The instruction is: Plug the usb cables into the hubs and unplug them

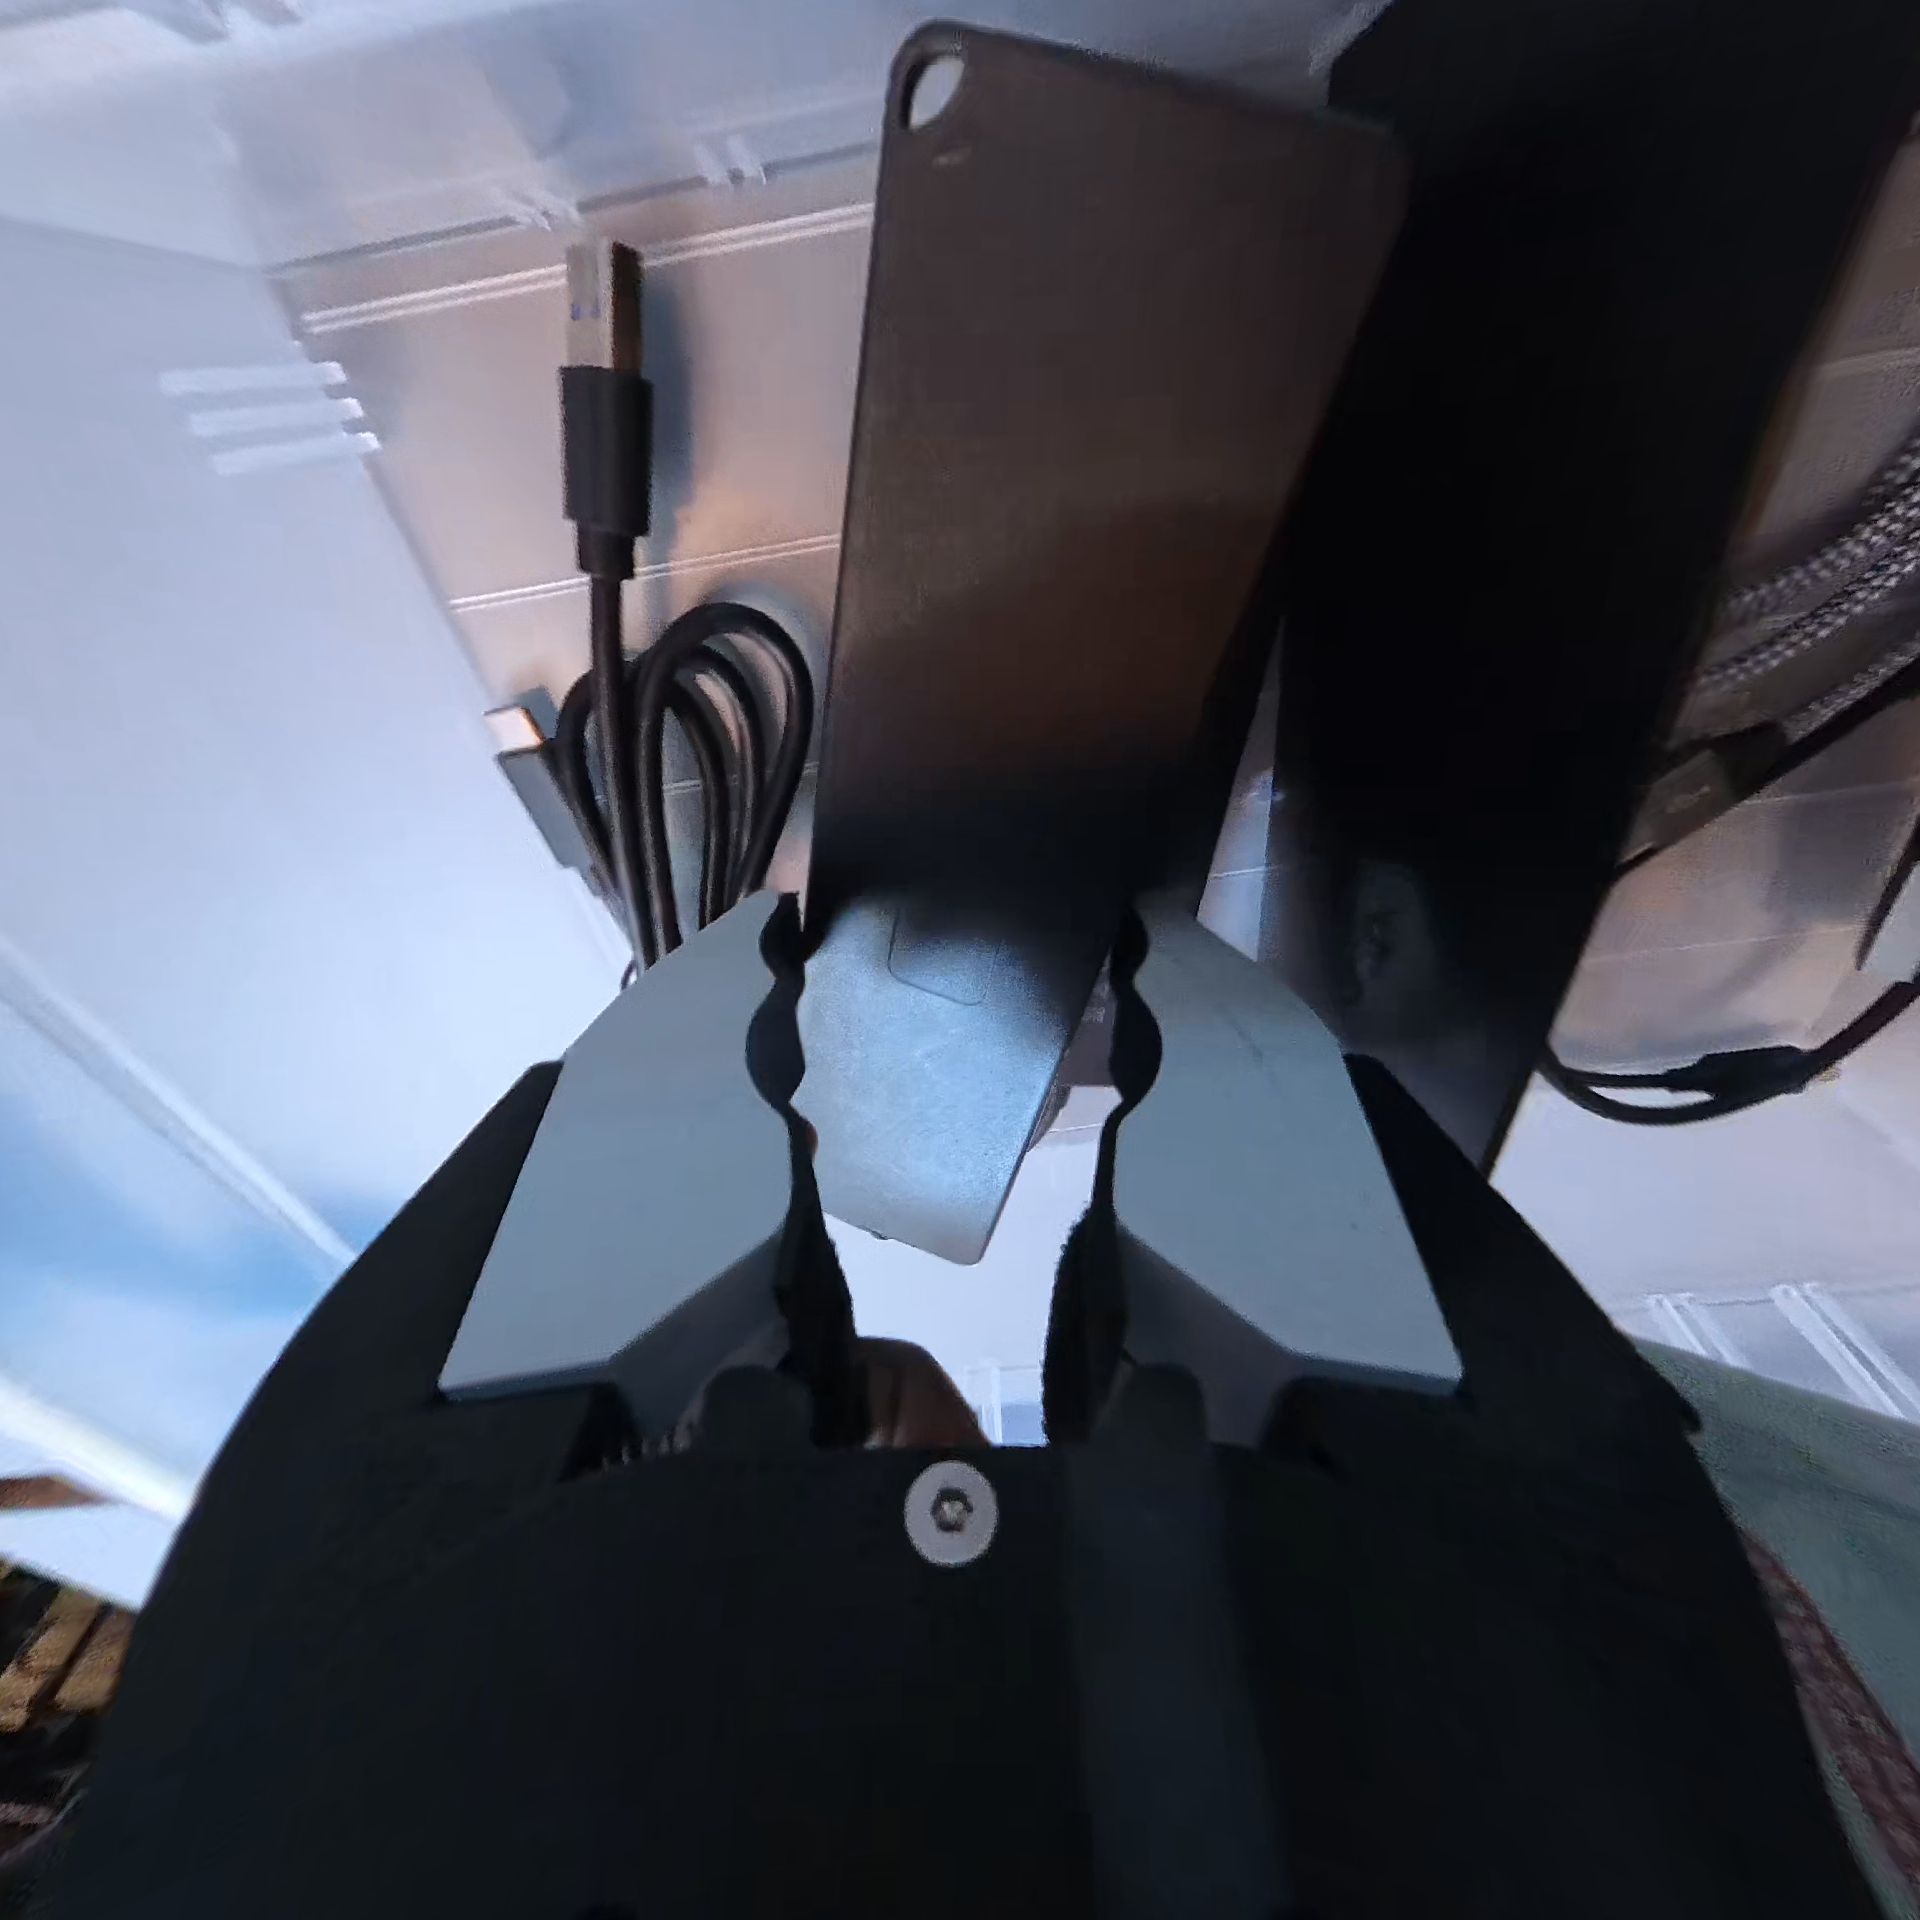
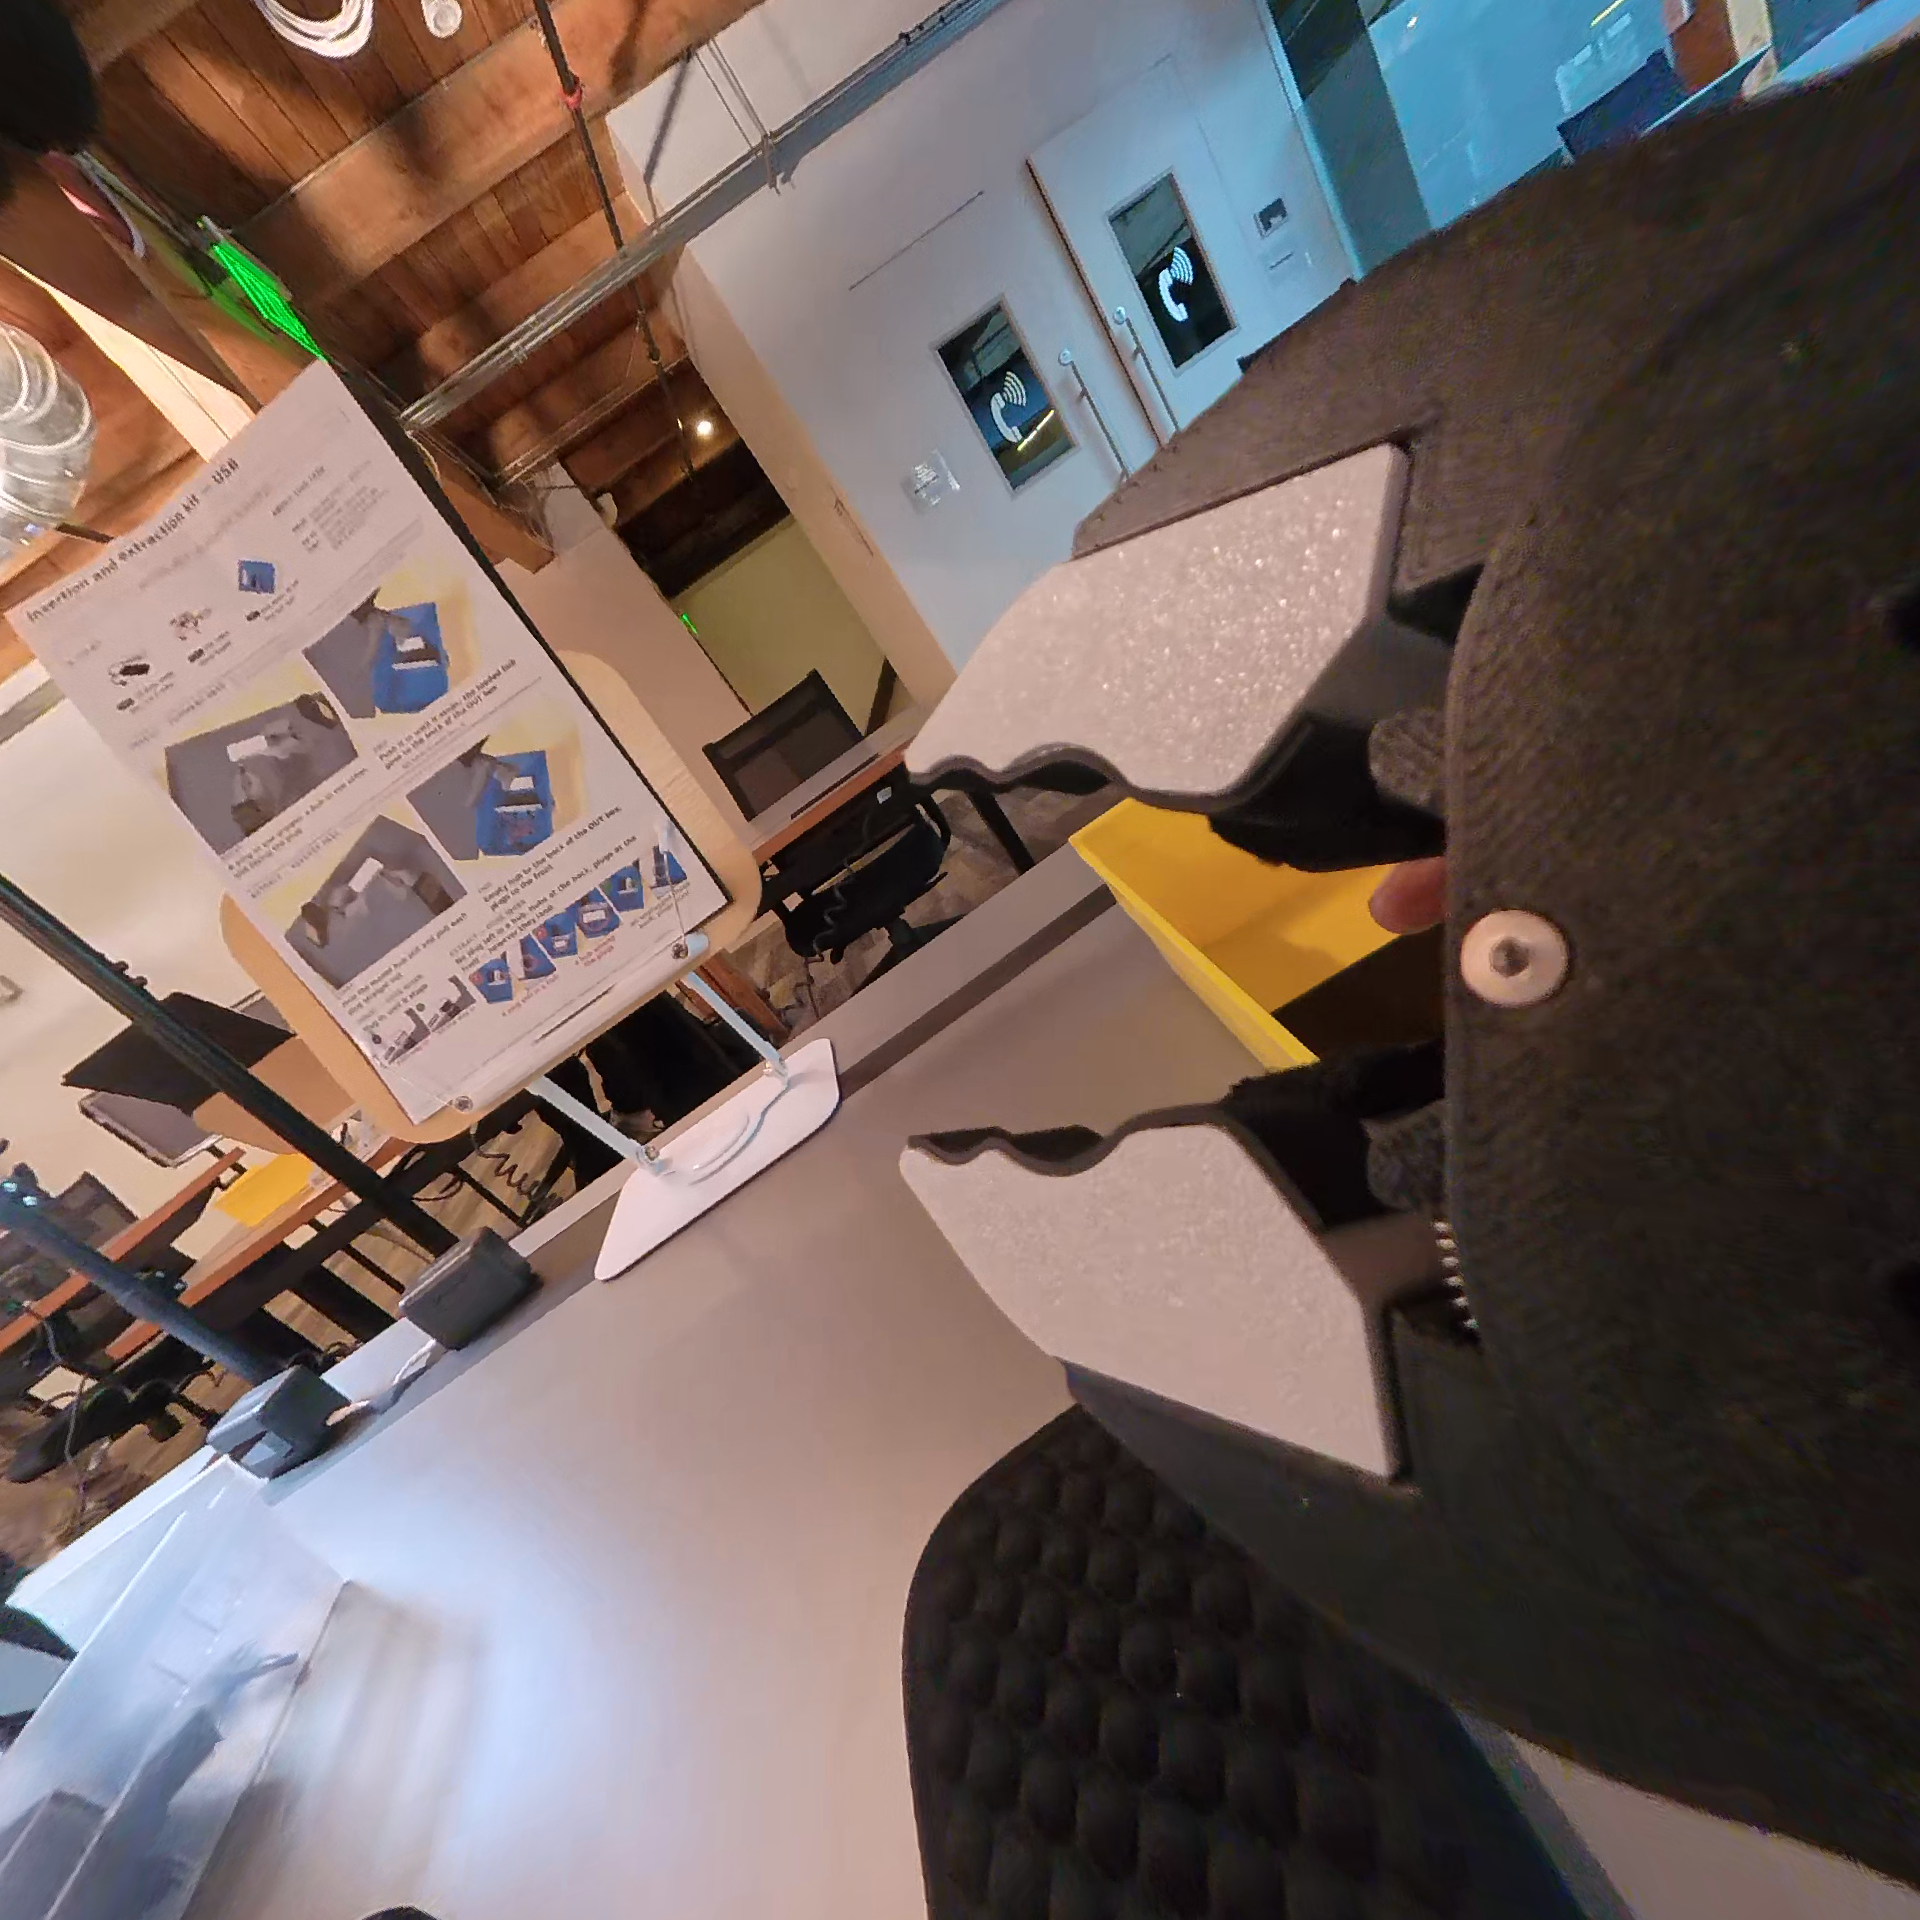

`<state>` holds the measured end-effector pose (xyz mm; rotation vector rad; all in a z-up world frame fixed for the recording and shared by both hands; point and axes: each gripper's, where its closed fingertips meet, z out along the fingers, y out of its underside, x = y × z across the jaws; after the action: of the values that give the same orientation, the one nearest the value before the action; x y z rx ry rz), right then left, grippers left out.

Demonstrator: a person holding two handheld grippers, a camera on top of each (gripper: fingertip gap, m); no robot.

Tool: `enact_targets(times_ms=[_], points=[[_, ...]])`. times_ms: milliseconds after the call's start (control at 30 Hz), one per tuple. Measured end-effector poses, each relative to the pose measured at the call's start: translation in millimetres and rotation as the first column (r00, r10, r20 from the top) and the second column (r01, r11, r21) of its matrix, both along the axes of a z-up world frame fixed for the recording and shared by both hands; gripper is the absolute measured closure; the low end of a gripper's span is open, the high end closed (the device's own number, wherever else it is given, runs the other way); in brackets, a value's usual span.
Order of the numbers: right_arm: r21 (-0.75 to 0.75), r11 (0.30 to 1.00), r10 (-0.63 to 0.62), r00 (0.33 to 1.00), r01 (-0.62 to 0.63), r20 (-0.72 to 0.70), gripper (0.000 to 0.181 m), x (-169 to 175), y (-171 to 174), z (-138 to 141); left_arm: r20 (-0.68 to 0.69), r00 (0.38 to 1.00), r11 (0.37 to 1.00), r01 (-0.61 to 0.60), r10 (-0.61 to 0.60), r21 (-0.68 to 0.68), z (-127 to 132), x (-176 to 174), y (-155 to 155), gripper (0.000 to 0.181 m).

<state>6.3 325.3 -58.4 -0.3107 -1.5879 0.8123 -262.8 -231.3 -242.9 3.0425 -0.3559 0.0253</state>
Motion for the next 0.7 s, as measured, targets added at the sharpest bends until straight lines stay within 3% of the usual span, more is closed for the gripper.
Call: enact_targets(times_ms=[100, 167, 267, 333, 433, 500, 600, 700], points=[[-0.014, 1.000, 0.013, 1.000, -0.013, -0.006, 0.120, -1, 0, -1, -0.130, 0.989, 0.986, -0.054, 0.075, 0.160, 26, -7, 7, 0.125], [-0.021, 1.000, 0.022, 1.000, -0.022, -0.008, 0.120, -3, 0, -2, -0.212, 0.964, 0.940, -0.086, 0.163, 0.332, 57, -9, 15, 0.125], [-0.026, 0.999, 0.038, 0.999, -0.038, -0.010, 0.121, -5, -4, -6, -0.361, 0.890, 0.835, -0.037, 0.277, 0.549, 112, -8, 24, 0.125], [-0.034, 0.998, 0.055, 0.998, -0.056, -0.010, 0.121, -6, -8, -8, -0.450, 0.812, 0.728, 0.047, 0.371, 0.684, 155, -2, 33, 0.125], [-0.046, 0.995, 0.093, 0.996, -0.093, -0.009, 0.121, -7, -18, -12, -0.499, 0.682, 0.487, 0.234, 0.535, 0.842, 226, 19, 51, 0.125], [-0.052, 0.991, 0.122, 0.992, -0.123, -0.010, 0.121, -5, -26, -14, -0.454, 0.634, 0.277, 0.364, 0.626, 0.889, 268, 43, 62, 0.124], [-0.074, 0.984, 0.161, 0.987, -0.161, -0.013, 0.121, -2, -37, -15, -0.303, 0.674, -0.078, 0.473, 0.674, 0.878, 313, 86, 79, 0.125], [-0.115, 0.964, 0.237, 0.971, -0.239, -0.030, 0.122, 3, -56, -11, -0.201, 0.789, -0.386, 0.484, 0.580, 0.785, 337, 132, 103, 0.126]])
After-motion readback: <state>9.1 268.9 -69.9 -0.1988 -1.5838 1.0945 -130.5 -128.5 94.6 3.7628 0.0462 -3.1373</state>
